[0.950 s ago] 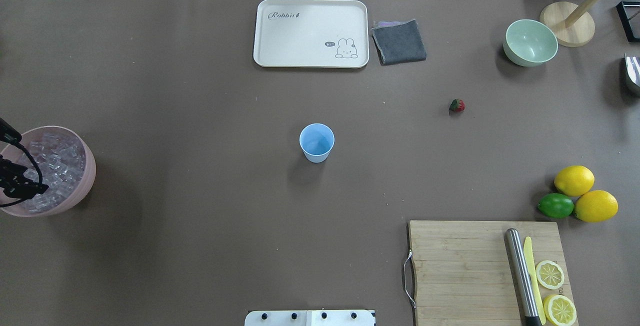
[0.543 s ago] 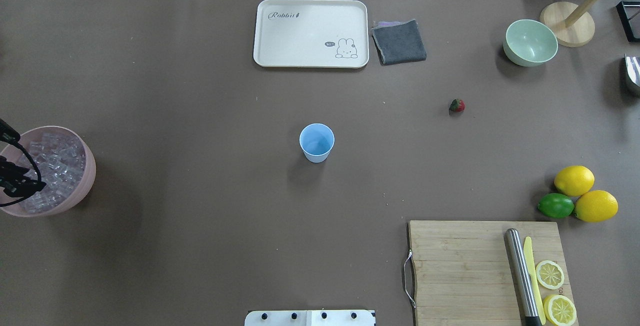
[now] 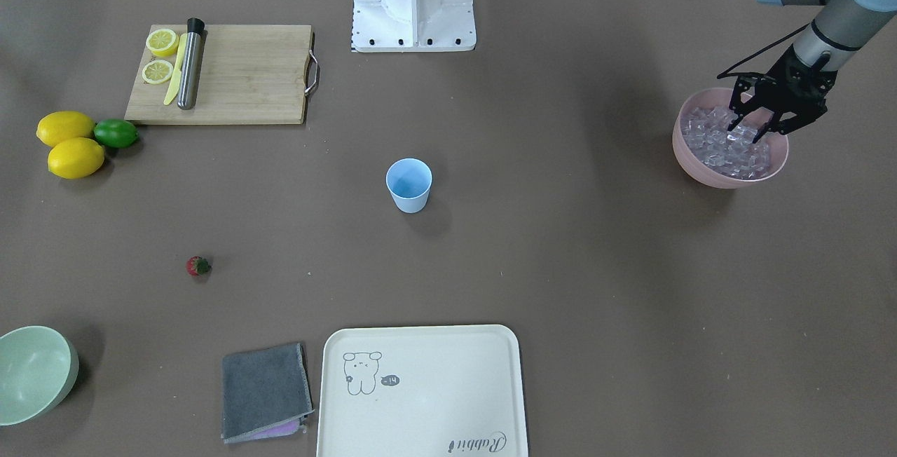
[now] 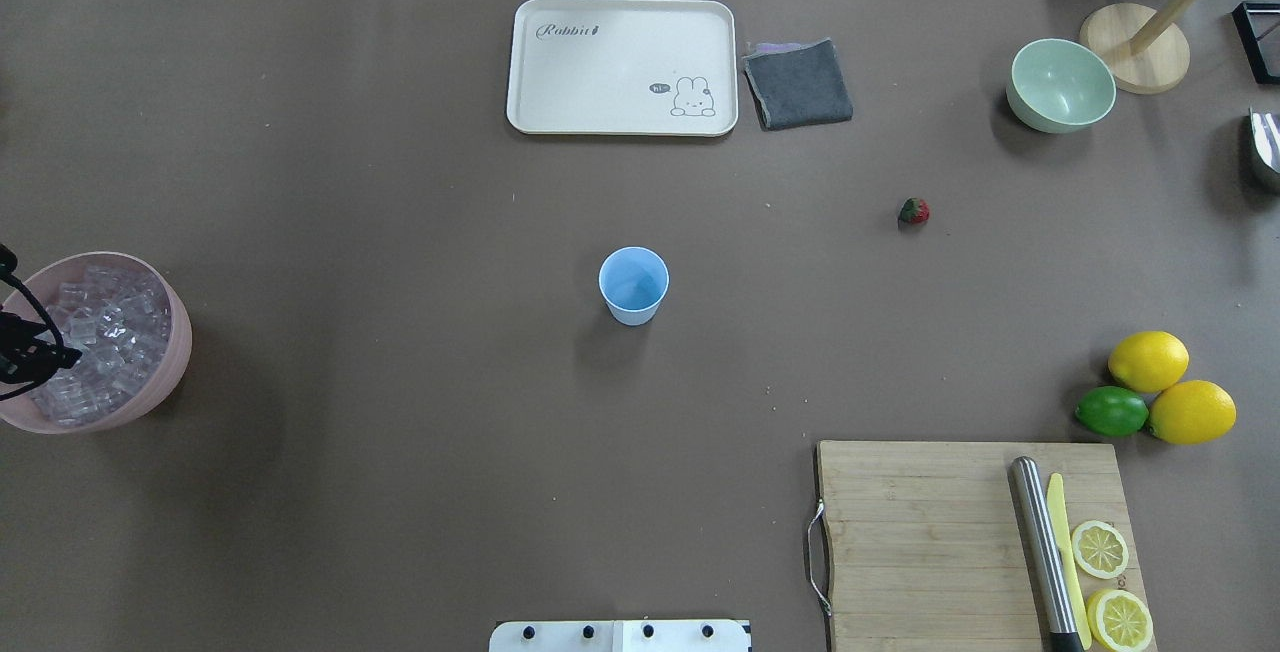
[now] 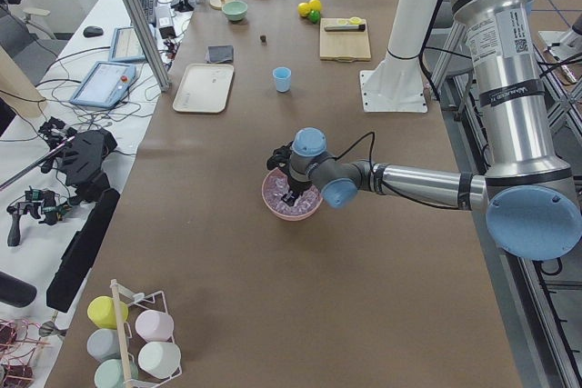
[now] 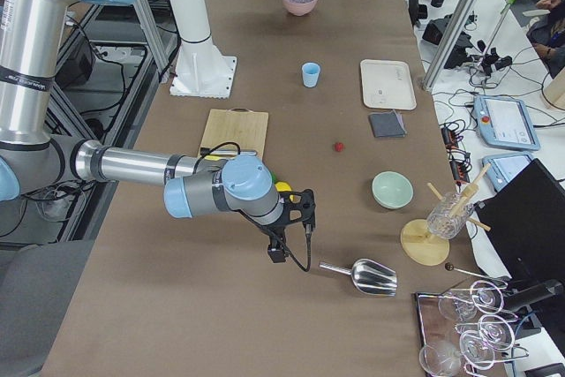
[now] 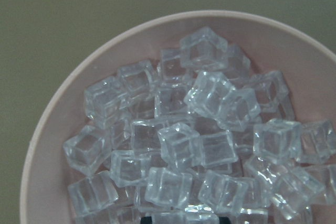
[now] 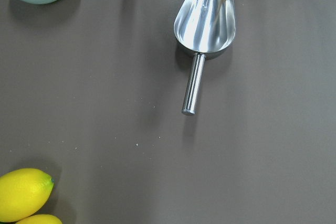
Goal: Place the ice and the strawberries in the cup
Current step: 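Lower the left gripper into the pink bowl and grasp an ice cube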
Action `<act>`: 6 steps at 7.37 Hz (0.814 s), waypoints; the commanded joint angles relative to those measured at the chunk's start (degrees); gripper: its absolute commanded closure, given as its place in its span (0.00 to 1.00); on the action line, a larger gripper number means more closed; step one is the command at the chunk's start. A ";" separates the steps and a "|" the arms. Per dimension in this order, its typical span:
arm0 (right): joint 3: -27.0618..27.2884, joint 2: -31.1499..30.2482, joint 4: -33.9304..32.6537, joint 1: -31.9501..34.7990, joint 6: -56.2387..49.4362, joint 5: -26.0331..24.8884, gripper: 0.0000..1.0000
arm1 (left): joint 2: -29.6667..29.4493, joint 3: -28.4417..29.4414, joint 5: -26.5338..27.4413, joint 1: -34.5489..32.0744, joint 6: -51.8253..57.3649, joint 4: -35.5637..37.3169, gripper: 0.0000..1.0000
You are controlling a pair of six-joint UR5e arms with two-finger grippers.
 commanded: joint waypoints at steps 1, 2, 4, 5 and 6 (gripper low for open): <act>0.00 -0.09 0.00 0.01 0.00 0.01 0.00 | -1.26 -0.25 -6.31 -5.31 0.07 -0.15 1.00; 0.00 -0.09 0.00 -0.07 0.00 0.10 0.00 | -2.66 -0.25 -9.32 -8.73 -0.11 -0.15 1.00; 0.09 -0.09 0.00 -0.08 0.00 0.10 0.00 | -7.66 -0.51 -11.28 -9.47 -3.68 0.20 1.00; 0.09 -0.09 0.00 0.01 0.00 0.10 0.00 | -12.04 -0.25 -11.37 -9.38 -11.46 0.20 1.00; 0.00 -0.09 0.00 -0.07 0.00 0.10 0.00 | -16.17 0.10 -11.20 -8.77 -17.36 0.37 1.00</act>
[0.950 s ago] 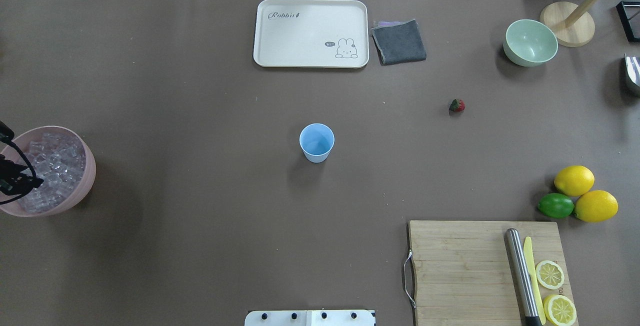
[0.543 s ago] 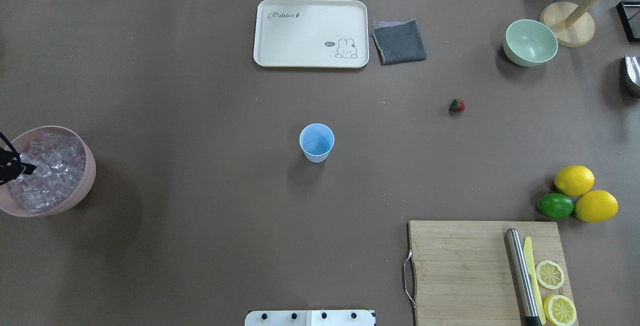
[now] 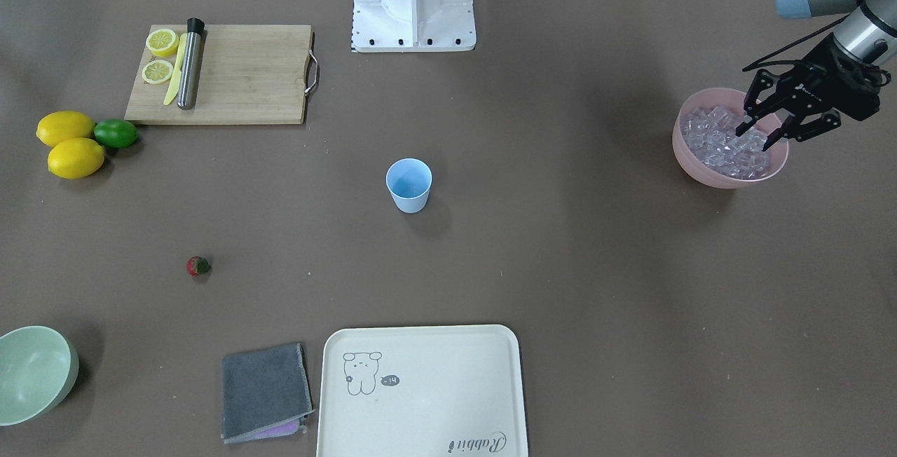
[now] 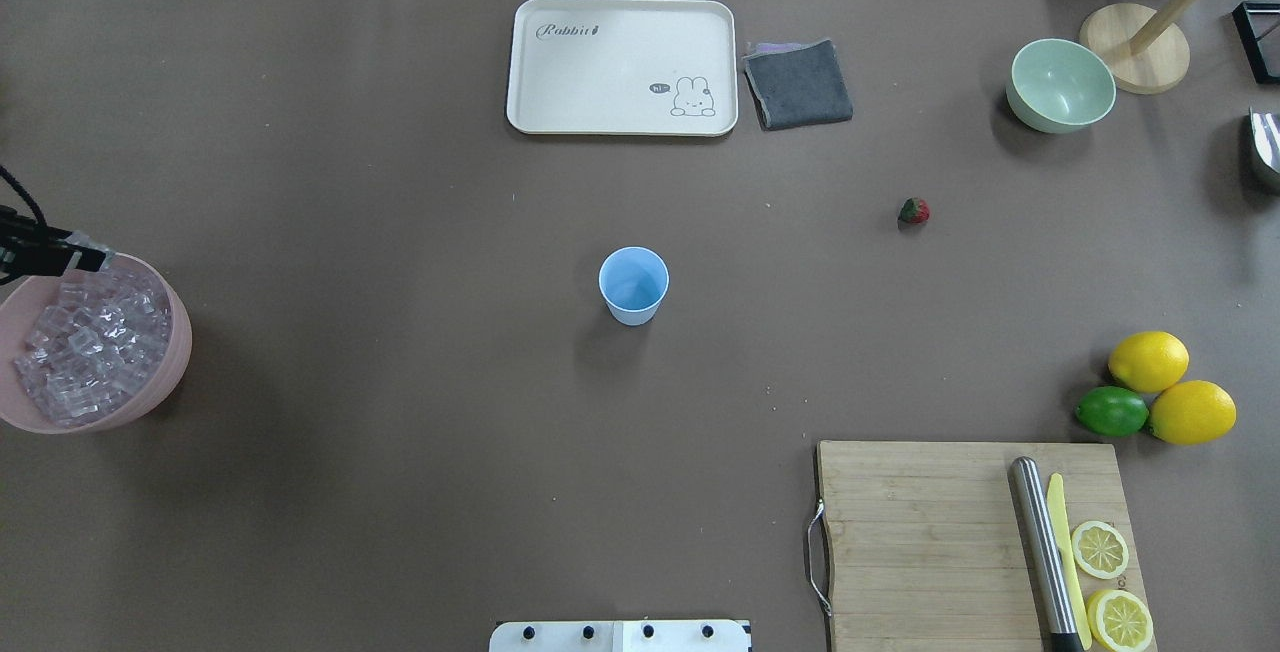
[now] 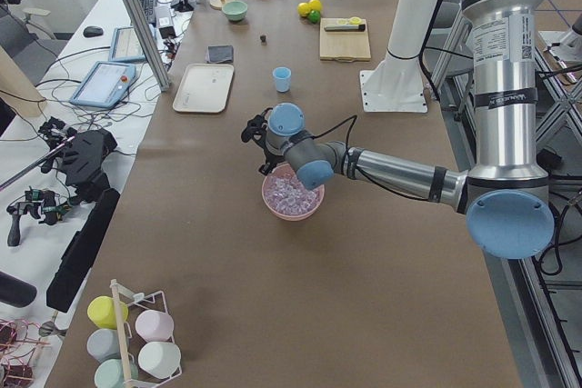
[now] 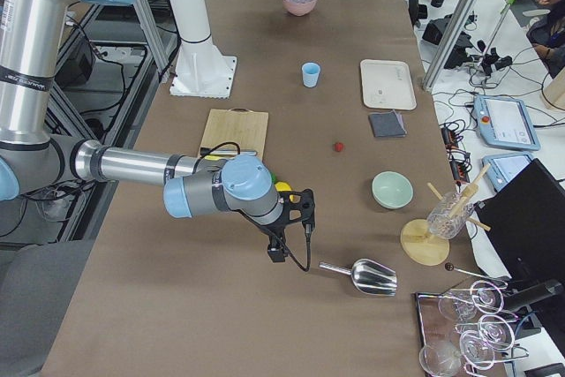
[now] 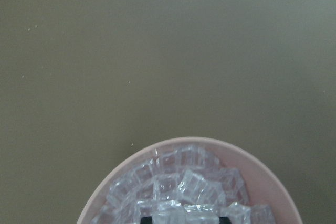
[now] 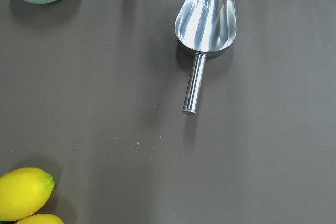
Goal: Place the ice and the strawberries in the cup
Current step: 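Carry the ice cube with the left gripper over the light-blue cup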
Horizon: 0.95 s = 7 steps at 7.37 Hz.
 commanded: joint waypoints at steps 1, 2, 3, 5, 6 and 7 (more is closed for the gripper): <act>-0.06 0.00 0.00 0.06 0.09 0.00 0.00 | -7.98 0.17 0.02 1.60 -12.50 0.26 1.00; -0.06 0.00 0.00 0.06 0.09 0.00 0.00 | -11.57 0.34 0.54 4.23 -18.56 0.26 1.00; -0.06 0.09 0.00 -0.03 0.18 0.00 0.00 | -15.09 0.43 1.07 7.12 -25.06 0.26 1.00; -0.06 0.26 0.00 -0.03 0.35 0.00 0.00 | -20.55 0.78 7.54 12.30 -34.75 1.04 1.00; -0.06 0.27 0.00 -0.03 0.35 0.00 0.00 | -23.80 0.87 11.41 15.03 -36.97 3.66 1.00; 0.03 0.18 0.00 -0.03 0.35 0.00 0.00 | -27.83 0.96 16.49 19.06 -39.95 7.08 1.00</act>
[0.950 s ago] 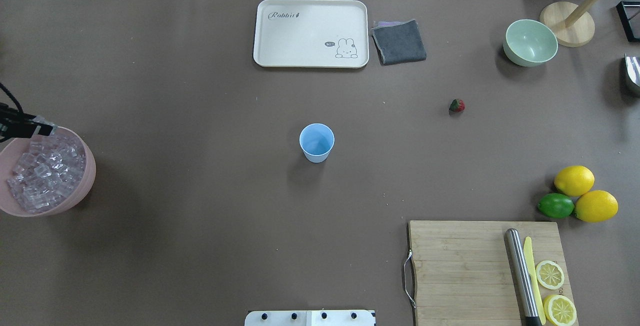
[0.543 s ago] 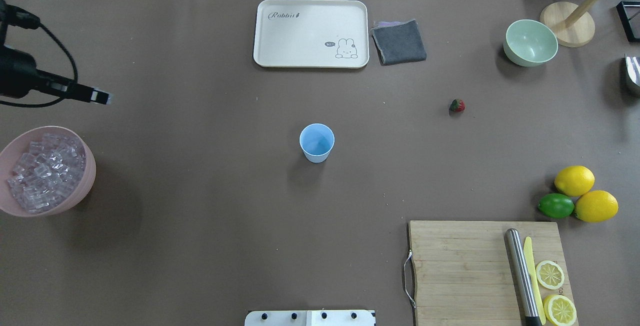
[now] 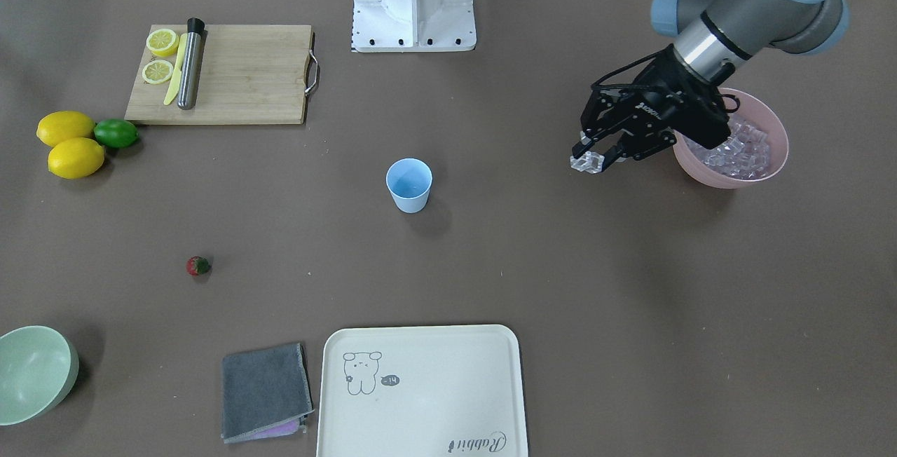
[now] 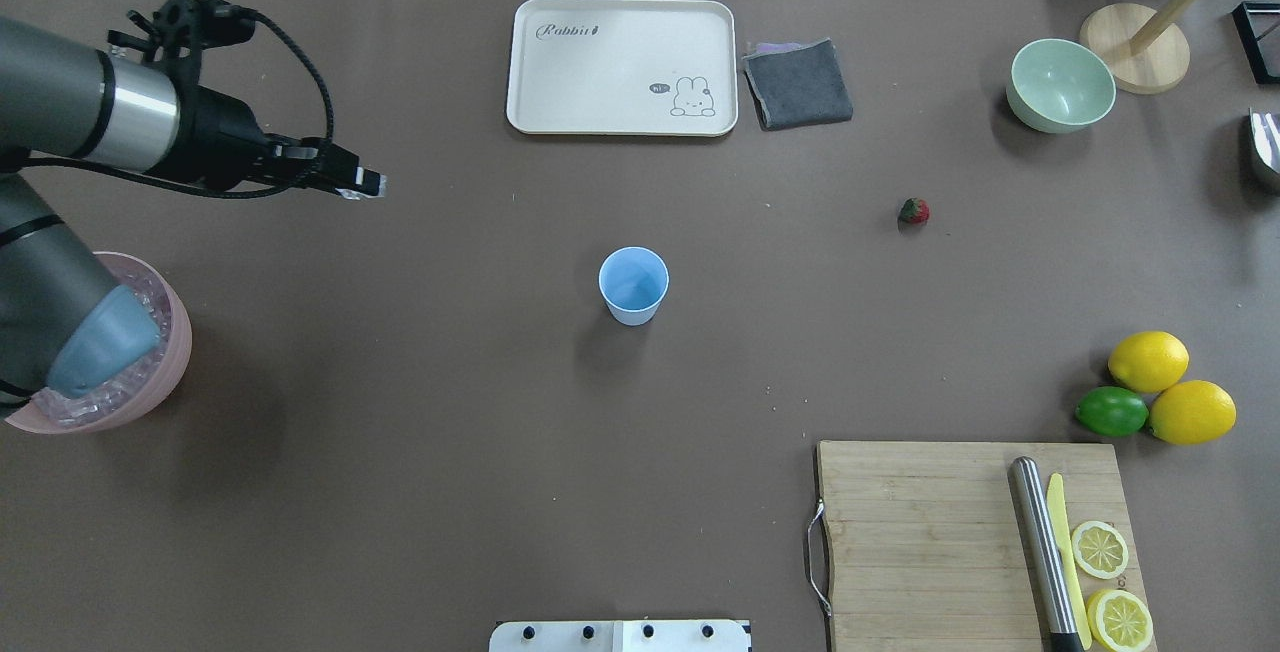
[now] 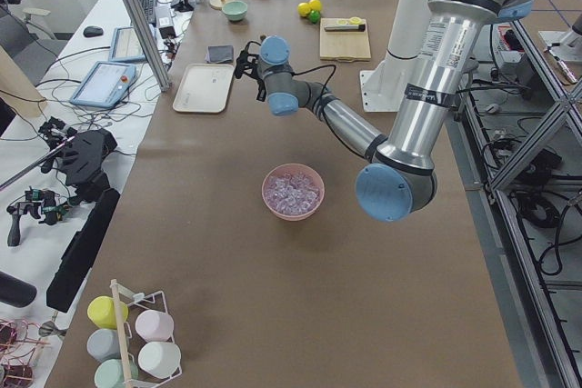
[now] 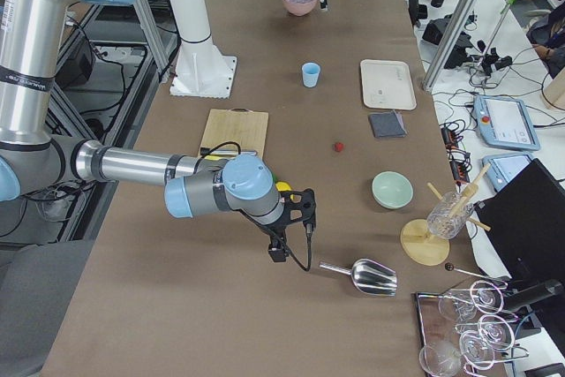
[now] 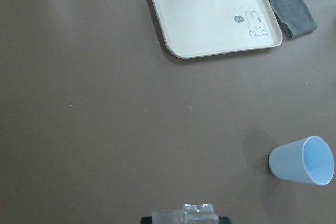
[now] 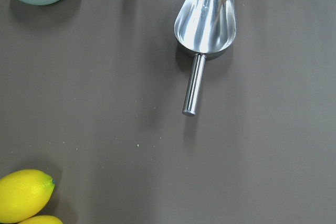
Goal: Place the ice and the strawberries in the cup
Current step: 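Carry the ice cube with the left gripper over the light-blue cup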
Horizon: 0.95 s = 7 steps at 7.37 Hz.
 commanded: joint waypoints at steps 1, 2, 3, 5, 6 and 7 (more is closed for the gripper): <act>-0.01 -0.05 0.00 0.08 0.10 0.00 0.00 | -8.65 1.60 11.76 8.61 -6.68 5.39 1.00; -0.01 0.04 -0.09 0.00 0.10 0.00 0.00 | -10.52 3.00 15.21 11.44 -7.84 5.50 1.00; 0.07 0.04 0.00 0.00 0.10 0.09 0.00 | -11.67 3.37 18.29 13.73 -9.33 5.68 1.00; 0.08 0.13 -0.09 0.00 0.18 0.09 0.00 | -15.70 7.65 24.97 18.21 -10.57 5.68 1.00; 0.08 0.13 -0.09 0.00 0.19 0.17 0.00 | -16.94 9.07 27.44 19.80 -10.57 5.68 1.00; -0.01 0.13 -0.18 0.00 0.27 0.18 0.00 | -17.04 9.08 29.03 21.12 -10.57 5.68 1.00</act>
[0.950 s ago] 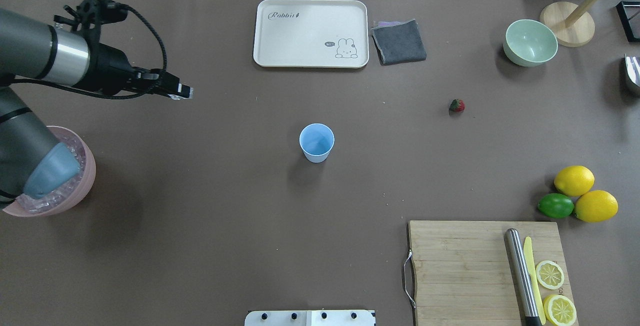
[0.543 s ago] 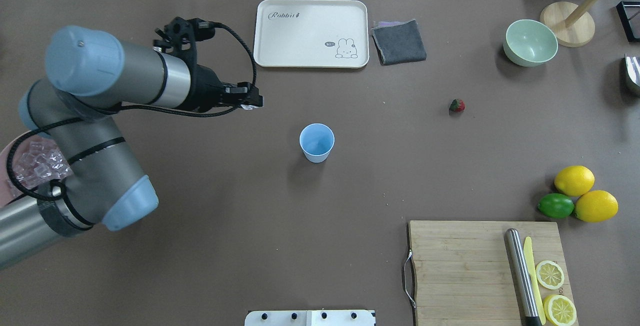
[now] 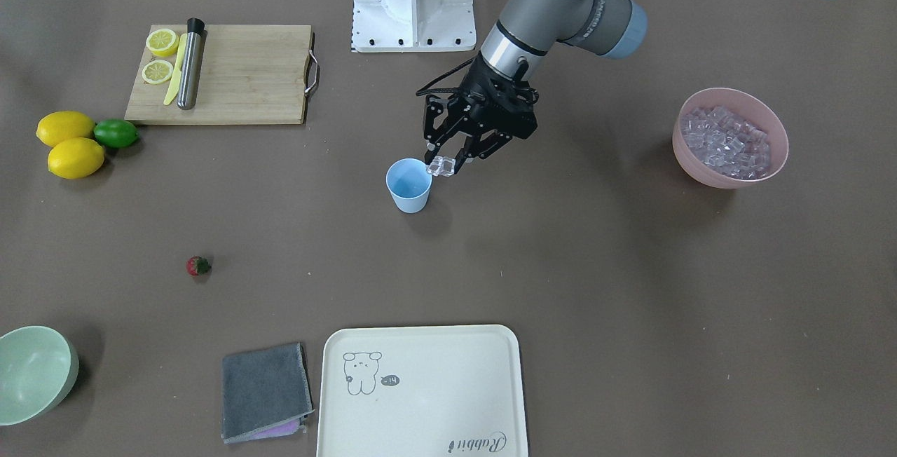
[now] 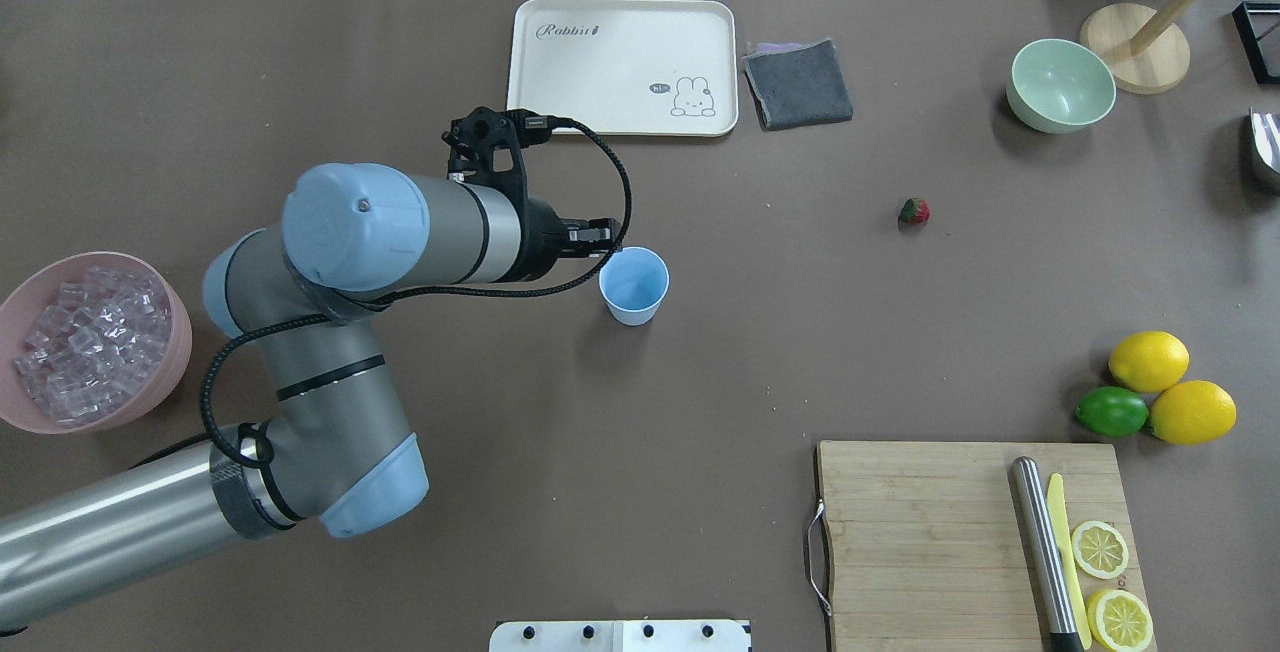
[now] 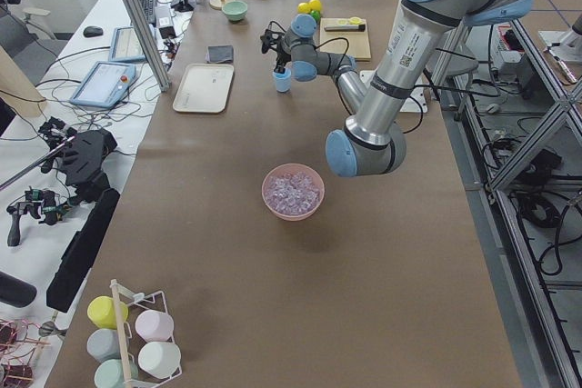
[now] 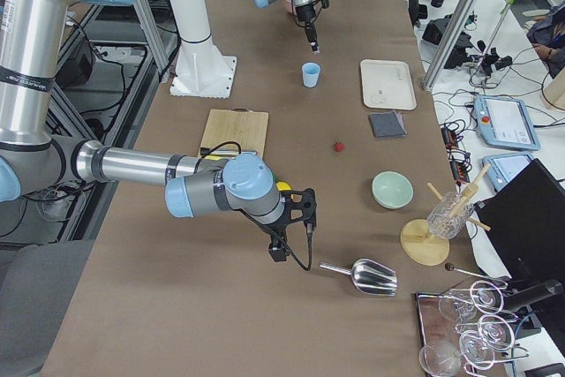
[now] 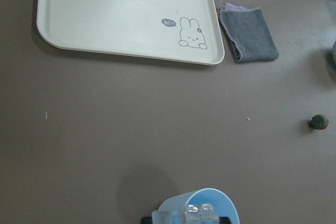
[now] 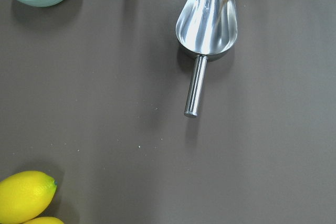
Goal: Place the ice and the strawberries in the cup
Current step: 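Carry the ice cube with the left gripper over the light-blue cup, then open the left gripper to drop the ice cube into the cup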
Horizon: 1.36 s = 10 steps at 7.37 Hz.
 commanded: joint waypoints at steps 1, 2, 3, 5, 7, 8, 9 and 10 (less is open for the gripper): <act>-0.08 0.02 -0.17 0.00 0.16 0.03 0.00 | -1.16 1.17 4.70 3.02 -0.11 0.01 1.00; 0.01 0.02 -0.17 0.00 0.17 0.03 0.00 | -1.51 1.35 5.33 3.47 -0.11 0.10 1.00; -0.07 0.02 -0.17 0.00 0.17 0.03 0.00 | -1.69 2.05 5.34 3.47 -0.03 0.01 1.00; -0.08 0.02 -0.25 0.00 0.08 0.03 0.00 | -2.30 3.01 8.05 4.61 -0.03 -0.08 1.00; -0.08 0.02 -0.25 0.00 0.16 0.03 0.00 | -2.13 2.85 8.32 5.14 0.15 -0.08 1.00; -0.08 0.02 -0.25 0.00 0.17 0.03 0.00 | -1.96 2.50 7.98 5.14 0.41 -0.08 1.00; -0.08 0.02 -0.25 0.00 0.08 0.03 0.00 | -1.96 2.23 7.80 5.14 0.33 -0.17 0.65; -0.08 0.02 -0.25 0.00 0.08 0.03 0.00 | -1.87 2.23 7.80 5.14 0.41 -0.17 0.23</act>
